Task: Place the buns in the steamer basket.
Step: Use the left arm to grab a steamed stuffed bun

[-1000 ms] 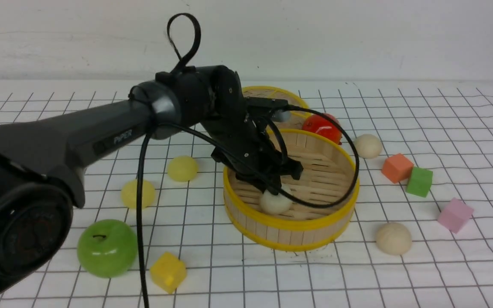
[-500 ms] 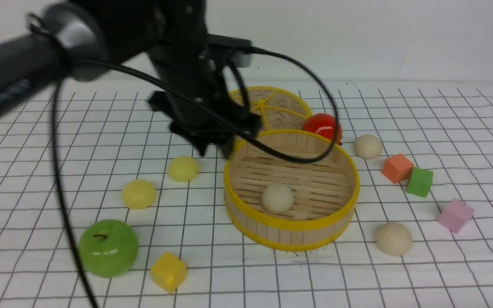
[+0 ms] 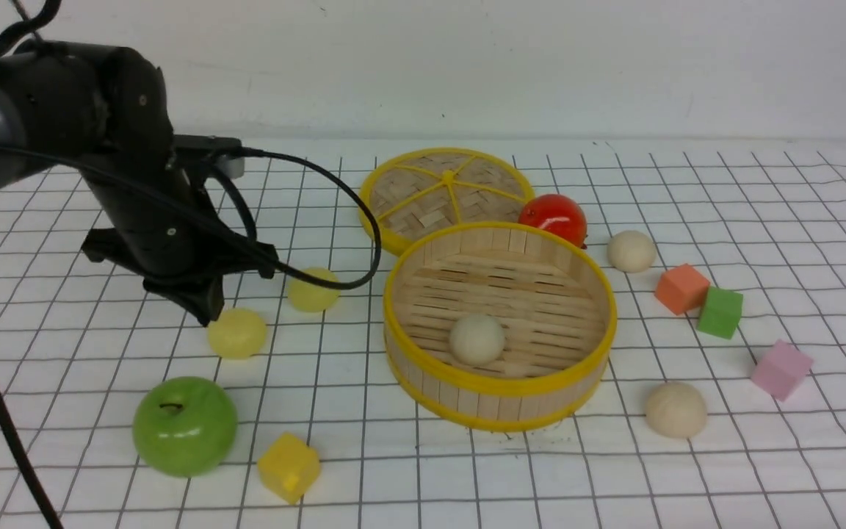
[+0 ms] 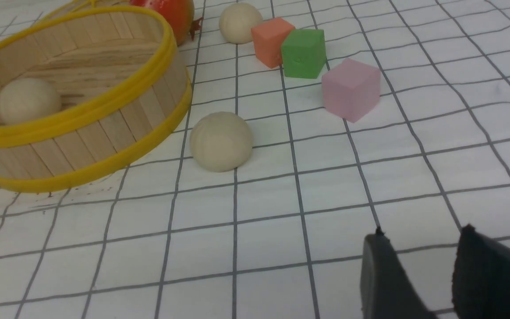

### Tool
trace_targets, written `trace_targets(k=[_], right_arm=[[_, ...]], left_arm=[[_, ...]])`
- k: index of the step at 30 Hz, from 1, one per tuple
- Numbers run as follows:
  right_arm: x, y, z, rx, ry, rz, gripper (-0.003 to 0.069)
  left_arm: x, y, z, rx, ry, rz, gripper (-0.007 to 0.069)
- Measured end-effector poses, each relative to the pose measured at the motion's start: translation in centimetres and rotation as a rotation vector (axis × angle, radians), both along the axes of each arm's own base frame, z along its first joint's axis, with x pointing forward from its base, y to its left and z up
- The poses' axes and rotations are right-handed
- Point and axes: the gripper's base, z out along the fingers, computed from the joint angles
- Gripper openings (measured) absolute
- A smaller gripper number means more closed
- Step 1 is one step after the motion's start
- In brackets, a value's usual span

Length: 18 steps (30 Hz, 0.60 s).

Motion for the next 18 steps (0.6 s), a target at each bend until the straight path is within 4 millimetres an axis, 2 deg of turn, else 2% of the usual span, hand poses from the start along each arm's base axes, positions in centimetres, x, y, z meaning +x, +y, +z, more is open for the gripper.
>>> trace_targets(k=[5,9,18], right_arm=[[0.0,0.0,0.0,0.0,0.0,0.0,0.0239],[0.0,0.0,0.0,0.0,0.0,0.0,0.0239],[0.0,0.0,0.0,0.0,0.0,0.0,0.0239]], left_arm=[[1.0,-0.2,-1.6,0.002,-0.016,-0.01,0.0188],[1.6,-0.2,-2.8,0.011,-0.013,-0.012,0.0258],[2.1,-0.2,-3.8,0.025,-0.027,-0.019,0.0281]])
